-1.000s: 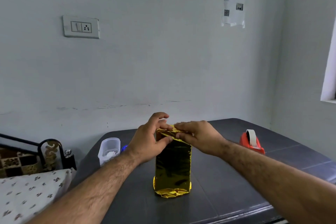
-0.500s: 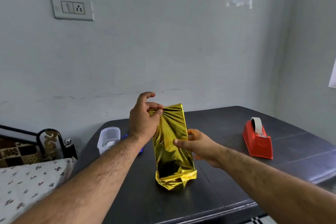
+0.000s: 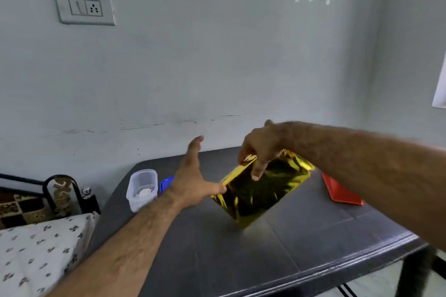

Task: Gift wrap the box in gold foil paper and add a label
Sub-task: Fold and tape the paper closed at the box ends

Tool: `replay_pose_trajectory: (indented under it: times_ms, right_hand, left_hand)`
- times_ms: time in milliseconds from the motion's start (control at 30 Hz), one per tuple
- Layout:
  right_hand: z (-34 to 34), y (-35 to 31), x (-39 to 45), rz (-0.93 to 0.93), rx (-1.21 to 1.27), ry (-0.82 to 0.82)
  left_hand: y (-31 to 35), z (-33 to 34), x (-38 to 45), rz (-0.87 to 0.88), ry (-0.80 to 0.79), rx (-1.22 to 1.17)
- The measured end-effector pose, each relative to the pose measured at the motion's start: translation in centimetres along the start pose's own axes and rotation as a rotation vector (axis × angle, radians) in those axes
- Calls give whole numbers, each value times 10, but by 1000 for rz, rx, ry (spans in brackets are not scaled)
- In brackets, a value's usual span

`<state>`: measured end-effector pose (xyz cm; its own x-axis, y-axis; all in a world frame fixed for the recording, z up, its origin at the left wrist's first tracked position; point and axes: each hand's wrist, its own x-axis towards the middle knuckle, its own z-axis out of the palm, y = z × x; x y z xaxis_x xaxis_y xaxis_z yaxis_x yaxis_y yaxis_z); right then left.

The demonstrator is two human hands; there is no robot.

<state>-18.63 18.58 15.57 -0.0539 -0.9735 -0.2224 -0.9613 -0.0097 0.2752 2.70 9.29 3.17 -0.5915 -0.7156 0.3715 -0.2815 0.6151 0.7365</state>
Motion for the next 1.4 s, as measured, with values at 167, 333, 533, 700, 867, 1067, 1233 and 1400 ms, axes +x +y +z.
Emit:
replay_pose_trajectory:
  times_ms: [167,333,533,700,867,1067,1233,1400]
  right_hand:
    - [-3,-23,4,-82,-274,89]
    - [20,-34,-10,-54,-497,576]
    - [91,-49,-21,154,283,1281]
    - [127,-57,-1,-26,1647,1065]
    - [123,-58,40,-32,1934,1064]
    - [116,-60,72,-48,1868,1120]
    - [103,-36,98,-67,1823,963]
    - [107,-28,125,-139,2007,907]
  left_hand:
    - [5,22,-1,-10,-174,-1]
    - [-25,41,-23,-47,-60,-222]
    - [-54,60,-48,-142,-10,-473]
    - [-53,64,-48,-88,63,-573]
    - [-20,59,-16,54,248,-692]
    - [0,54,22,31,376,-853]
    - [-8,37,53,-37,382,-814]
    - [-7,29,72,29,437,-845]
